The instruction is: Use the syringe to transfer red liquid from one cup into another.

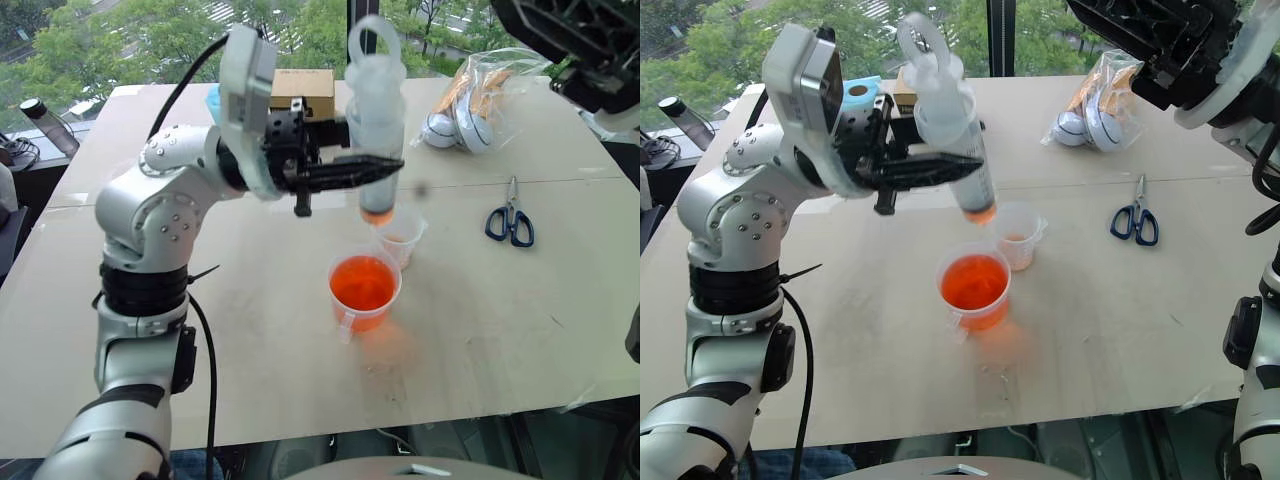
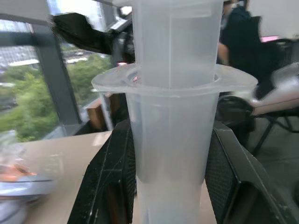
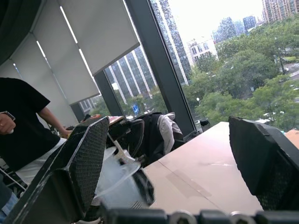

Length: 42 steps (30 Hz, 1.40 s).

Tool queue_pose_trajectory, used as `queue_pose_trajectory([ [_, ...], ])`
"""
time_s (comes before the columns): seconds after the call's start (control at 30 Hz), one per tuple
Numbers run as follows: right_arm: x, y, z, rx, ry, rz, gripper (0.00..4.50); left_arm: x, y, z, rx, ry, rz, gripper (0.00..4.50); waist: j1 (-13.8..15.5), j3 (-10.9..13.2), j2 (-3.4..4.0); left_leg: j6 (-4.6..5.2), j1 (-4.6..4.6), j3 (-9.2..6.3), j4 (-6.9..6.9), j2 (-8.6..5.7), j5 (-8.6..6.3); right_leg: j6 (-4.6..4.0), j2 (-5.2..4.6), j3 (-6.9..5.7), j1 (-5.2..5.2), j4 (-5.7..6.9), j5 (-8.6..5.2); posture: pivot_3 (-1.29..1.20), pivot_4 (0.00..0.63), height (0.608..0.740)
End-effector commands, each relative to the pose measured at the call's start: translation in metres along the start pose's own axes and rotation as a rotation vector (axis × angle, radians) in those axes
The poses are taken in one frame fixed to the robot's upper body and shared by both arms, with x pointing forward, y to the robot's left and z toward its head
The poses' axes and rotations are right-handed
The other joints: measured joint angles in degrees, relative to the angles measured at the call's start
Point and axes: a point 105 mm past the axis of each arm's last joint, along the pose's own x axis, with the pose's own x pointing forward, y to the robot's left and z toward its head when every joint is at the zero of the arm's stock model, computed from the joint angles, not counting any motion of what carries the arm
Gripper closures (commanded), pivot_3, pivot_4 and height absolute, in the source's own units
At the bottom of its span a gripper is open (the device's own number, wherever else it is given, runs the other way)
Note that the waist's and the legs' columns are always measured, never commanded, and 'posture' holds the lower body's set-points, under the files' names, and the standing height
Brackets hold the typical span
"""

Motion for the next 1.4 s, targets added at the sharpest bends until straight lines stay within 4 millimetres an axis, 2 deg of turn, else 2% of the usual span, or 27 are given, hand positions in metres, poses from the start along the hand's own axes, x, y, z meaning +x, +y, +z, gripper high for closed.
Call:
queue_pose_trajectory([
  [0.03,-0.001,0.017,0.012,-0.077,-0.04,0.037,0.16,0.005,0.007,-0.005,0.044,-0.017,0.012,3.11,0.0,0.0,-0.01,0.0,-0.01,-0.01,0.0,0.0,0.0,0.0,0.01,-0.01,0.0,0.0,0.0,0.0,0.15,0.74],
  [0.13,-0.003,0.019,0.011,-0.091,-0.04,0.024,0.16,0.01,0.011,-0.02,0.04,-0.011,-0.004,3.11,0.1,0.0,-0.01,0.0,-0.04,-0.02,-0.01,0.0,0.0,0.0,0.0,-0.02,-0.01,-0.03,0.0,0.0,0.15,0.74],
  [0.3,-0.004,0.021,0.009,-0.096,-0.042,0.011,0.16,0.016,0.016,-0.033,0.037,-0.015,-0.025,3.11,0.1,0.0,-0.01,0.01,-0.08,-0.02,0.0,0.0,0.0,0.0,-0.02,-0.04,-0.02,-0.05,0.0,0.0,0.15,0.74],
  [0.47,-0.003,0.017,-0.011,-0.141,0.037,-0.066,0.16,0.022,0.023,-0.047,0.021,-0.012,-0.048,3.11,0.2,0.0,-0.01,0.01,-0.1,-0.04,0.0,0.01,0.0,0.0,-0.02,-0.07,-0.02,-0.06,0.0,0.0,0.15,0.74],
  [0.57,-0.005,0.006,-0.033,-0.228,0.153,-0.137,0.16,0.024,0.025,-0.052,0.02,-0.009,-0.06,3.11,0.2,0.0,-0.01,0.02,-0.11,-0.04,0.01,0.0,-0.01,0.0,-0.02,-0.07,-0.02,-0.06,0.0,0.0,0.15,0.74],
  [0.67,-0.002,-0.004,-0.051,-0.271,0.194,-0.158,0.16,0.029,0.025,-0.058,0.021,0.003,-0.08,3.11,0.0,0.0,-0.01,0.02,-0.11,-0.03,0.01,0.0,-0.01,0.0,-0.01,-0.06,-0.03,-0.07,0.0,0.0,0.15,0.74],
  [0.97,0.002,-0.018,-0.068,-0.287,0.251,-0.165,0.16,0.038,0.026,-0.067,-0.026,-0.008,-0.101,3.11,0.1,0.0,-0.01,0.02,-0.12,-0.05,0.02,0.0,-0.01,0.01,0.0,-0.08,-0.04,-0.05,0.0,0.0,0.15,0.74],
  [1.13,0.01,-0.015,-0.071,-0.281,0.24,-0.139,0.16,0.04,0.024,-0.073,-0.016,0.006,-0.126,3.11,0.0,0.0,-0.01,0.01,-0.12,-0.05,0.02,0.0,-0.01,0.01,0.0,-0.09,-0.04,-0.03,0.0,0.0,0.15,0.74],
  [1.23,0.012,-0.015,-0.073,-0.285,0.252,-0.135,1.0,0.041,0.026,-0.074,-0.021,0.005,-0.124,3.11,0.0,0.0,-0.01,0.01,-0.12,-0.05,0.02,0.0,-0.01,0.01,0.0,-0.1,-0.05,-0.03,0.0,0.0,0.15,0.74],
  [1.4,0.011,-0.015,-0.077,-0.293,0.268,-0.14,3.33,0.042,0.027,-0.074,-0.028,0.005,-0.125,3.11,0.0,0.0,-0.01,0.01,-0.12,-0.06,0.03,0.0,-0.01,0.01,0.01,-0.1,-0.05,-0.03,0.0,0.0,0.15,0.74],
])
